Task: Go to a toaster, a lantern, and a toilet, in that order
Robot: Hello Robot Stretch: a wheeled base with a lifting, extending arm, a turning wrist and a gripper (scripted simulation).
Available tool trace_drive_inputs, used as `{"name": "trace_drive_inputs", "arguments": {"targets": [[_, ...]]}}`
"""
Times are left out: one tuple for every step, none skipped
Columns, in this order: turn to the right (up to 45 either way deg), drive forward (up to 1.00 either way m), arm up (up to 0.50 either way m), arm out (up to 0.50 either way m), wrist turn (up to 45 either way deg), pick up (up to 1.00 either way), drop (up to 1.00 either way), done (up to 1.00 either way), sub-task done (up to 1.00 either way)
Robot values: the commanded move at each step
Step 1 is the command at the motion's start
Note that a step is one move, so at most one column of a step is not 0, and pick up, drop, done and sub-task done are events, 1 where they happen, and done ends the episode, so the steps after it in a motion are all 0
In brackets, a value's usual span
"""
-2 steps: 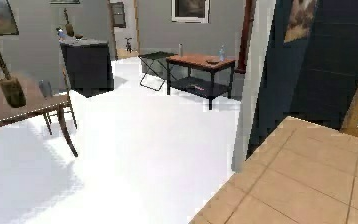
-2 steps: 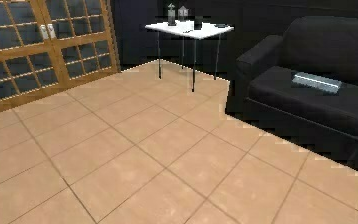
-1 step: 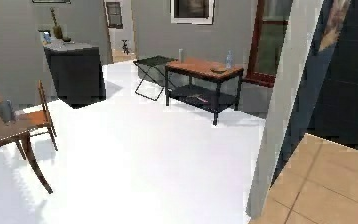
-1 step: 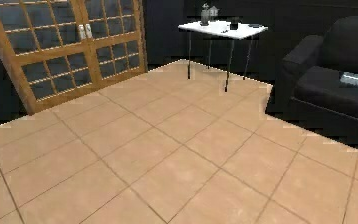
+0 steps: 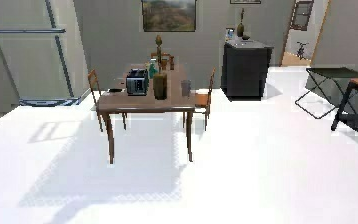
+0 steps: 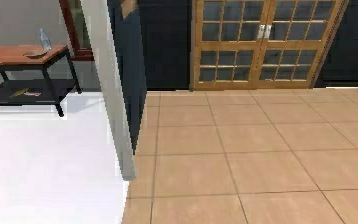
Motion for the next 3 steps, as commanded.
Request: {"name": "trace_drive_inputs", "arguments": {"targets": [[0.0,0.65,0.0,0.0,0.0,0.0,0.0,0.0,0.0],[-42.0,0.0,0.0,0.0,0.0,0.0,0.0,0.0,0.0],[0.0,0.65,0.0,0.0,0.0,0.0,0.0,0.0,0.0]]}}
